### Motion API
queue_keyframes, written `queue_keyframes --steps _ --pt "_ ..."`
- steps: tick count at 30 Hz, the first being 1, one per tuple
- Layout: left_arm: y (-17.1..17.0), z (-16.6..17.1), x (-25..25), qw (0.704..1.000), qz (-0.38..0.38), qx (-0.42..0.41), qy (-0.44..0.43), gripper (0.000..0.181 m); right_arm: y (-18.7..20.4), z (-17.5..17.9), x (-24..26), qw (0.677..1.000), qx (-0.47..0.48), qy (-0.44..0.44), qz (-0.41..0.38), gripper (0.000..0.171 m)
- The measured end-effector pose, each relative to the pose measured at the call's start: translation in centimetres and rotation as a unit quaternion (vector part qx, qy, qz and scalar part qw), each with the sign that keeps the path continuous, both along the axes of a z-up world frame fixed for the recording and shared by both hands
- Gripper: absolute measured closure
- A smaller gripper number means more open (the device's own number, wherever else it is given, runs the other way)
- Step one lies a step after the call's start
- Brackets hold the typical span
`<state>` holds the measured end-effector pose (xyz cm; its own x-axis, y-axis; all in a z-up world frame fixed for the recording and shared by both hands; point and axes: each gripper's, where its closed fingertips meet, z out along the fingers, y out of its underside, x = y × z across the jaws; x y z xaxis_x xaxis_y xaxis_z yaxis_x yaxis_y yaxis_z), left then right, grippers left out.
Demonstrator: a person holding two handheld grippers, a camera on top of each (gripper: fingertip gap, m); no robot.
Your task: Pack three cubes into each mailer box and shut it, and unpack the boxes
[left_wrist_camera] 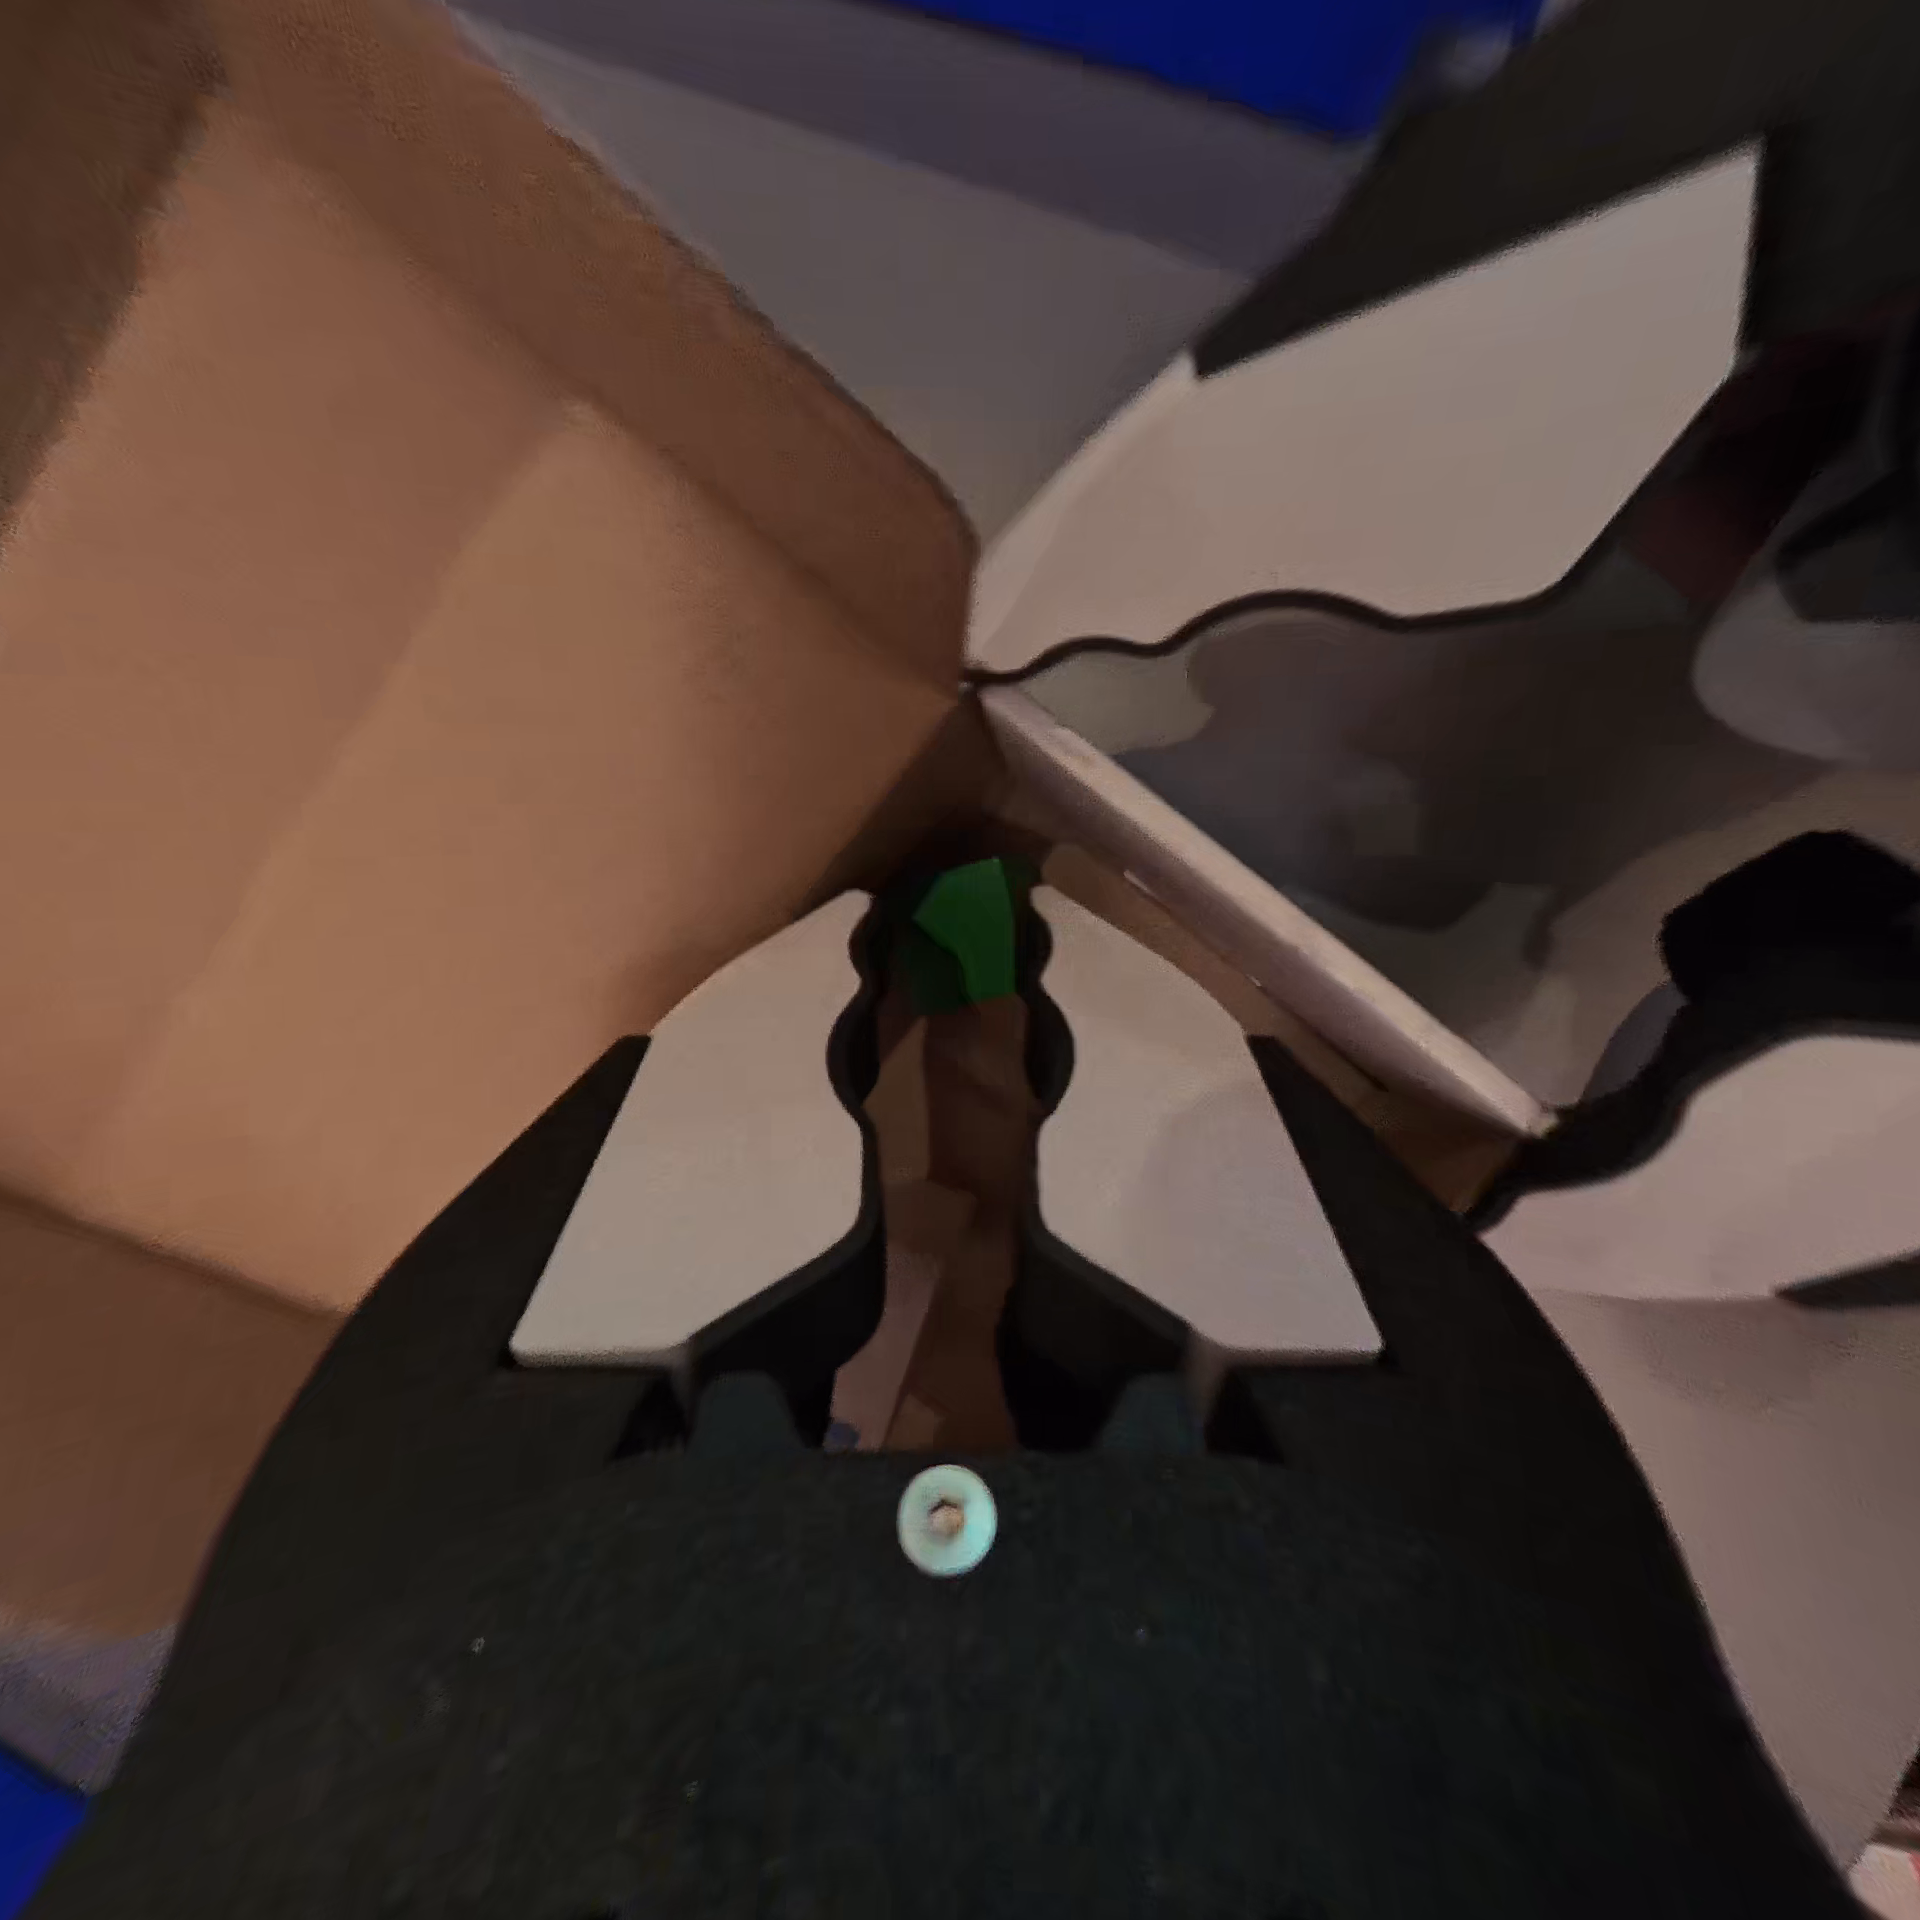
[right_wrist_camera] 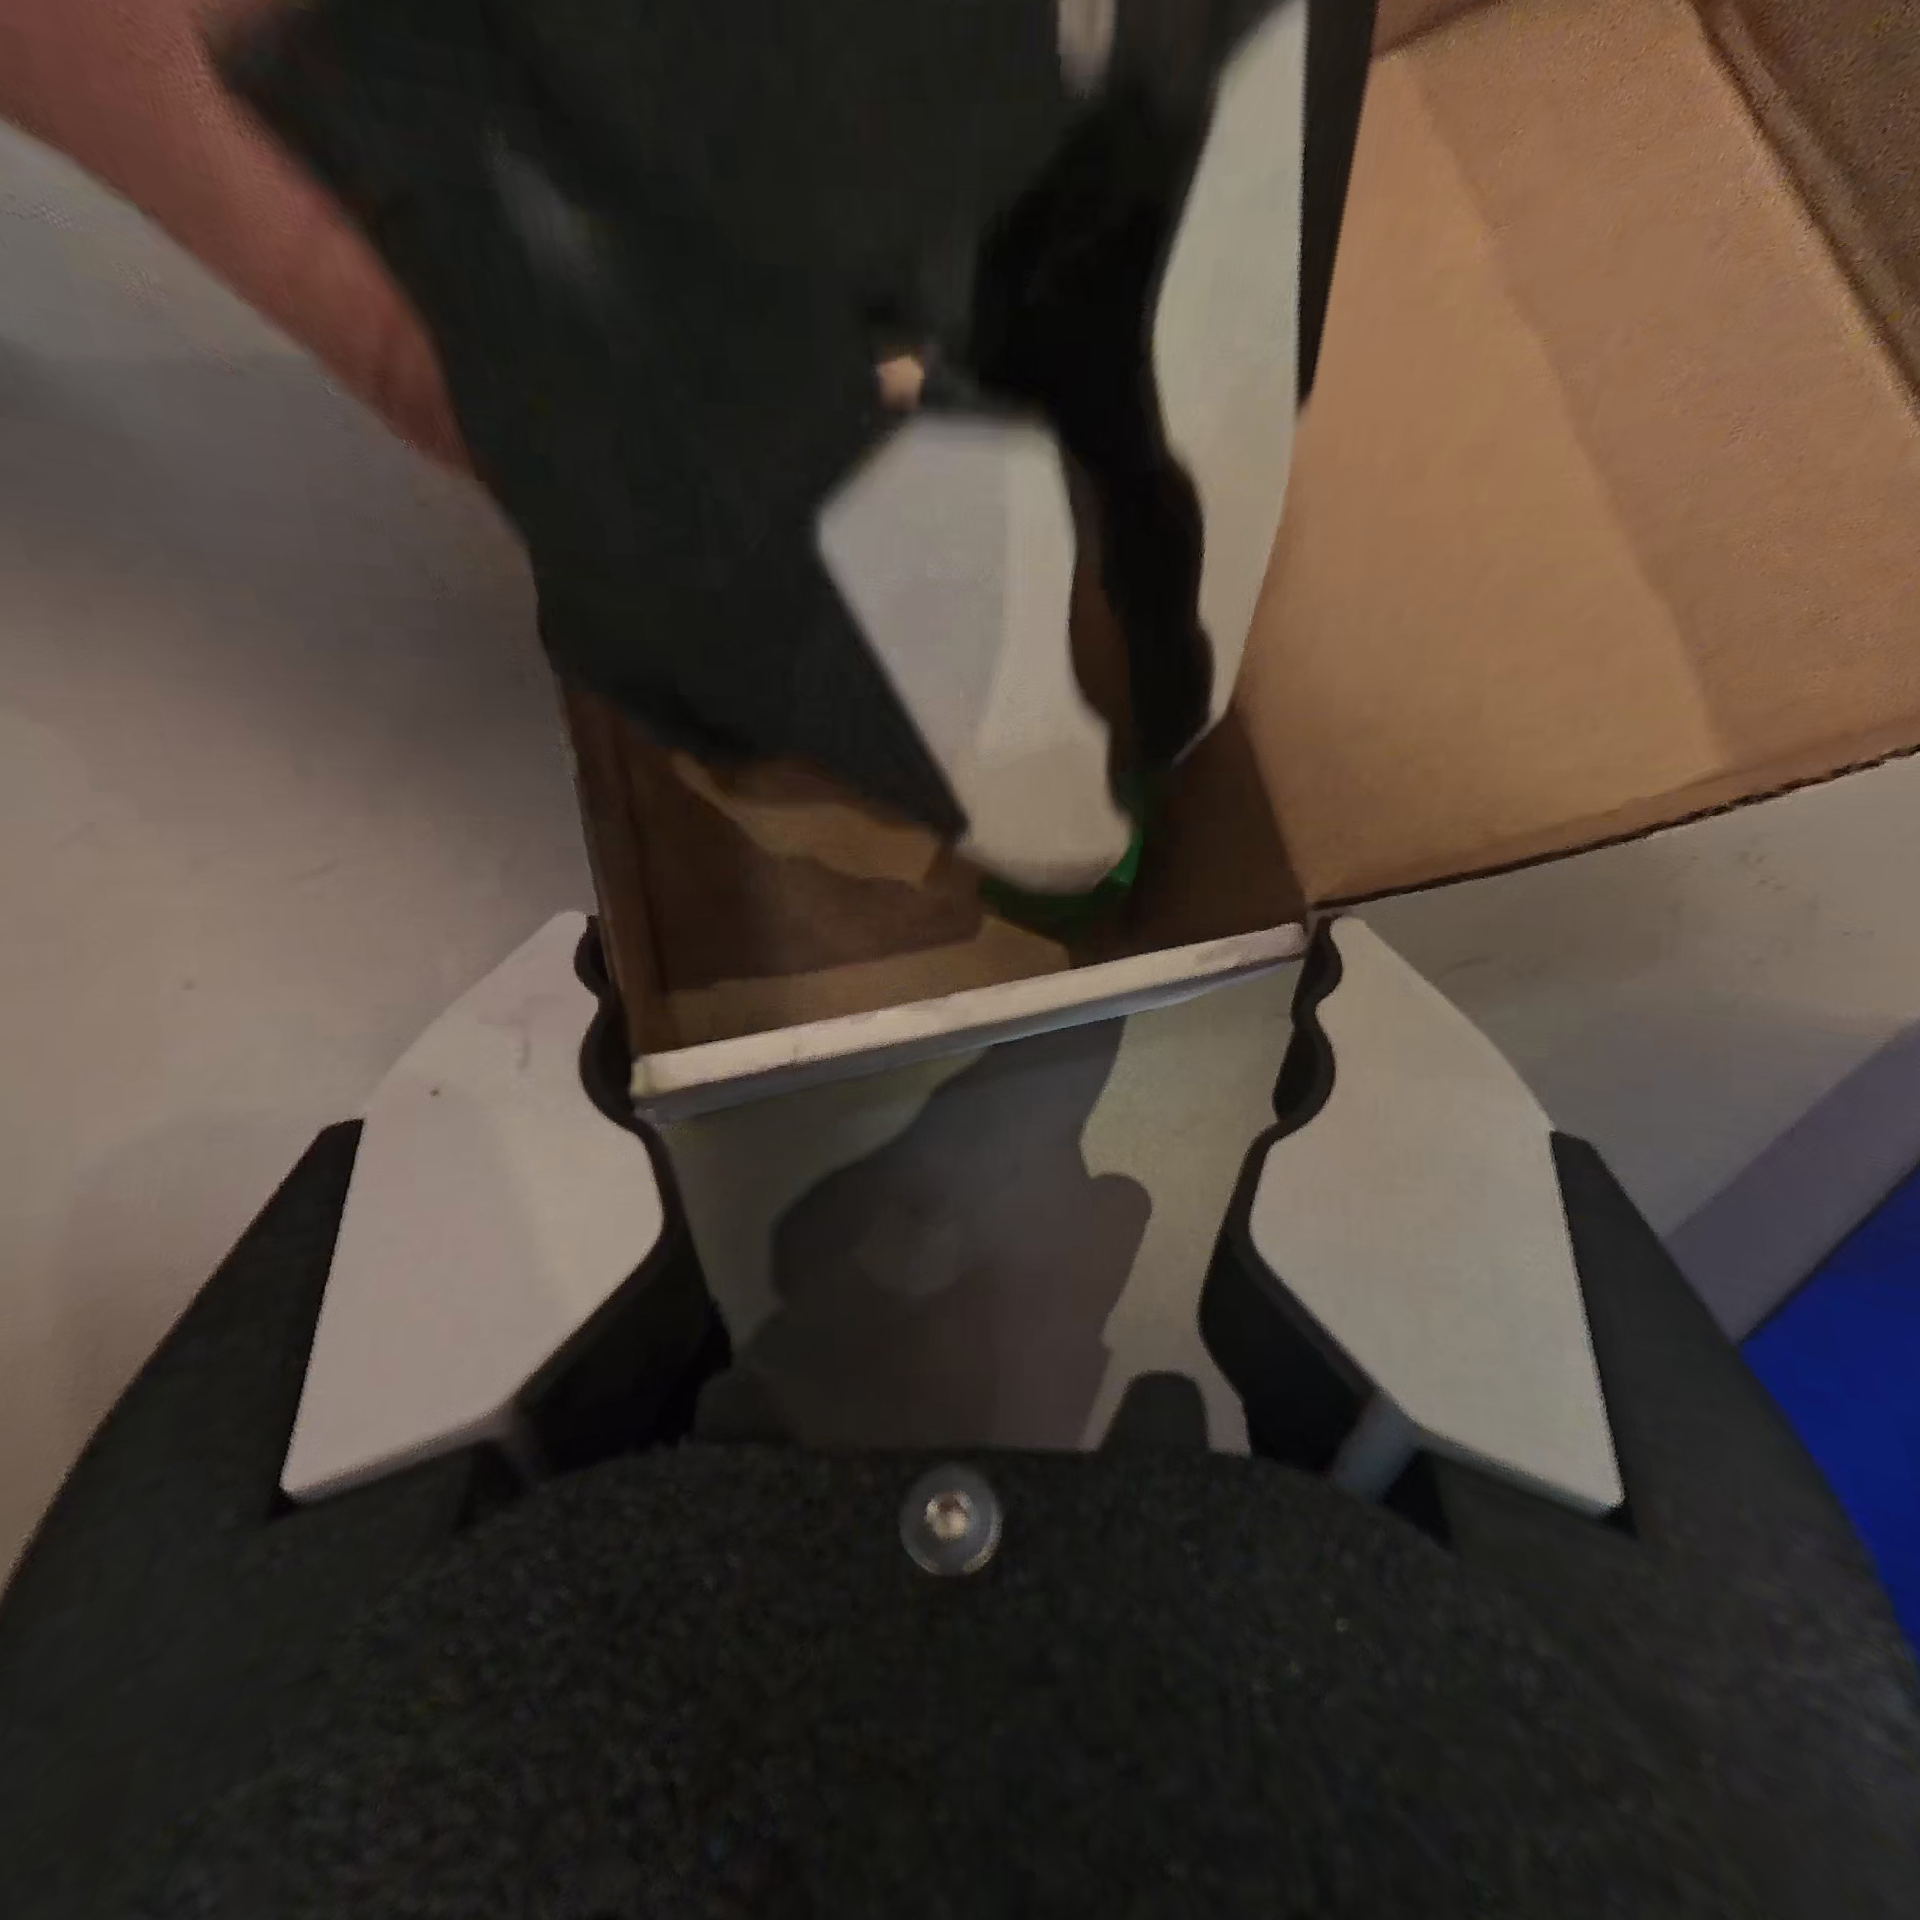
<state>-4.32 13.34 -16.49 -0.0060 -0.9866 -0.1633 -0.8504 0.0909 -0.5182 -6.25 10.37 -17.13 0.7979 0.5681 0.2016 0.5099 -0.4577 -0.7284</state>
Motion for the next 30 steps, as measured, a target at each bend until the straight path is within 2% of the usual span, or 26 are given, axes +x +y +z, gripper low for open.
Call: queue_keyframes --steps 3,6,8,9,10,11,13,15,17,19,20,23,30 --pt "2.1 3.7 -1.6 0.997 0.035 -0.006 -0.062 0.161 0.0 0.0 0.0 1.000 0.000 0.003 0.000 0.050" --pt "4.7 9.3 -6.0 0.987 0.075 -0.010 -0.143 0.156 0.0 0.0 0.0 1.000 0.000 0.006 0.001 0.050" --pt "7.3 12.8 -10.9 0.977 0.115 0.014 -0.179 0.153 0.0 0.0 0.0 1.000 0.000 0.006 0.001 0.050" --pt "8.7 13.8 -14.0 0.974 0.140 0.026 -0.176 0.145 0.0 0.0 0.0 1.000 0.000 0.007 0.002 0.050" --pt "10.0 14.1 -17.4 0.973 0.168 0.034 -0.154 0.140 0.0 0.0 0.0 1.000 -0.001 0.007 0.002 0.050" --pt "11.5 14.1 -21.0 0.971 0.201 0.040 -0.124 0.145 0.0 0.0 0.0 1.000 -0.001 0.008 0.002 0.050" --pt "13.5 13.1 -27.4 0.967 0.246 0.026 -0.057 0.147 0.1 0.0 0.0 1.000 -0.002 0.009 0.002 0.050" --pt "14.4 10.4 -33.1 0.958 0.283 -0.029 0.042 0.141 0.1 0.0 0.0 1.000 -0.002 0.010 0.002 0.050" --pt "14.3 7.1 -37.7 0.921 0.341 -0.113 0.154 0.133 0.1 0.0 0.0 1.000 -0.003 0.010 0.002 0.050" --pt "13.6 4.5 -39.1 0.879 0.376 -0.205 0.209 0.150 0.1 0.0 0.0 1.000 -0.004 0.007 0.003 0.050" --pt "13.7 3.7 -39.3 0.866 0.386 -0.223 0.228 0.152 0.1 0.0 0.0 1.000 -0.004 0.006 0.003 0.050" --pt "16.3 2.6 -40.2 0.853 0.403 -0.164 0.289 0.155 0.1 0.0 0.0 1.000 -0.006 0.008 0.003 0.050" --pt "16.9 -0.2 -41.7 0.799 0.426 -0.178 0.386 0.151 0.1 0.0 0.0 1.000 -0.004 -0.001 0.004 0.050"
